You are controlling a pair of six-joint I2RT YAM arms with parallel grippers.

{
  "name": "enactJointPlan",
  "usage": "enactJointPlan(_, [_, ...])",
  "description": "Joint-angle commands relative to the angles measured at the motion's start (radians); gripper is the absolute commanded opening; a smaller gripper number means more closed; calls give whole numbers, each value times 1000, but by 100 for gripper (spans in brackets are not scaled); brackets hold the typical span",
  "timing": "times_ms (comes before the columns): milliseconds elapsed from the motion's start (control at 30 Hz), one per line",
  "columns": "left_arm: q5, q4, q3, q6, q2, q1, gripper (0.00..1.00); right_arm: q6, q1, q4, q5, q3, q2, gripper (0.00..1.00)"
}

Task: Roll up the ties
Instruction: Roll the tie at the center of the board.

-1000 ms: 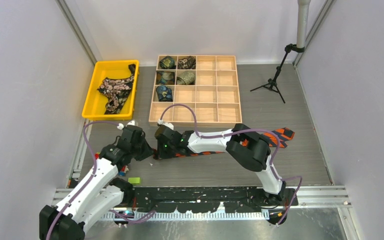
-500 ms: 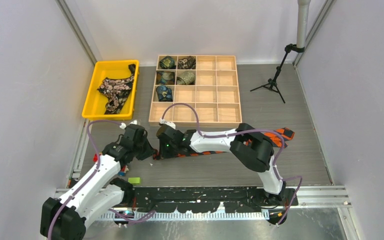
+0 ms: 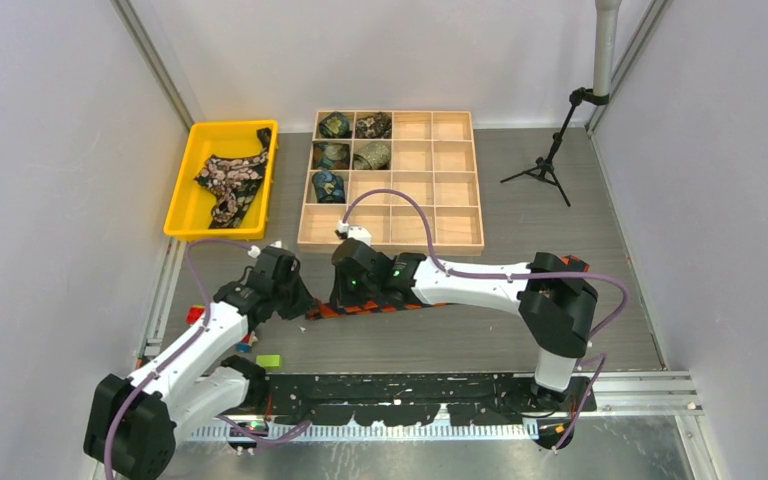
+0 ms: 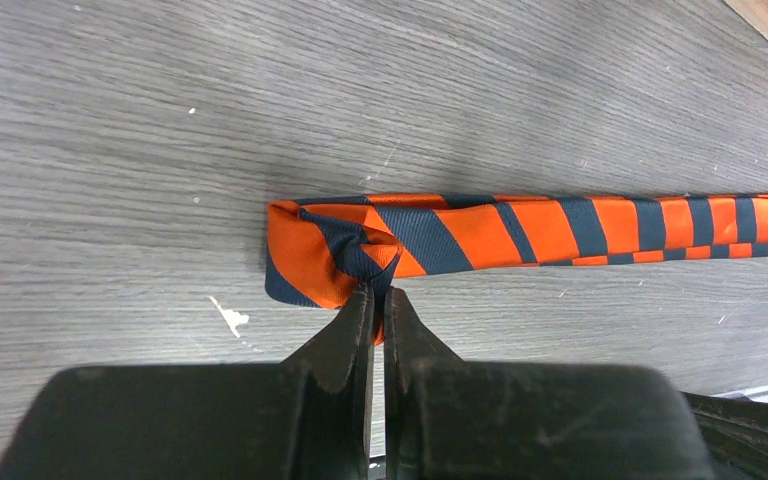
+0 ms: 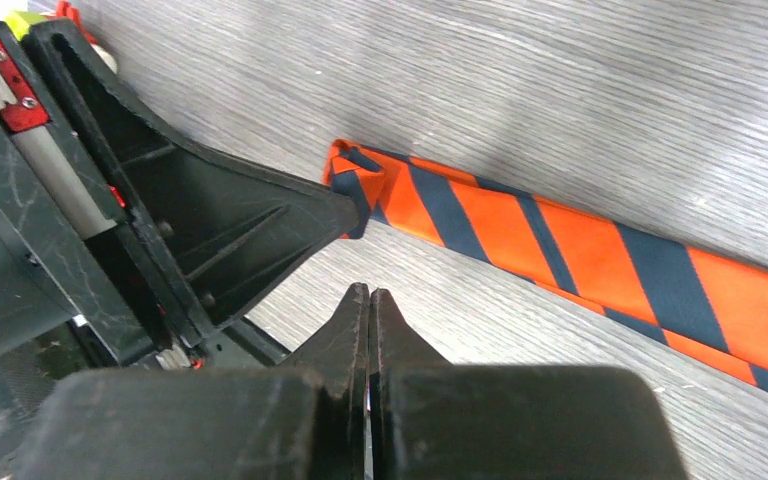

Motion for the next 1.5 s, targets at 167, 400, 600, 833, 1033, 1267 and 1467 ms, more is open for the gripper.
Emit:
enactJointPlan(167, [66,112,-11,2,81,1,0,-1,-9,-2,55,-56,-55,0])
enactJointPlan(400, [87,161,-29,-16,107,-3,7,4,-9,8,46,-58,-42,0])
enactJointPlan(600, [96,175,-36,-21,116,-4,24,7,-10,12,44,-62,-38,0])
enactJointPlan(833, [99,179,-43,-25,95,-4,35,4,-9,13,35,-49,-26,0])
enactJointPlan(1033, [88,162,-47,-31,56,-4,33,17,-9,25,15,-19,10,14])
enactJointPlan(1267, [49,113,-40,-16,-5,-4,29,23,-10,36,-13,12,46,28])
enactJointPlan(1467, [38,106,-51,-9,-16,-4,11,26,-9,41,-30,51,83,29])
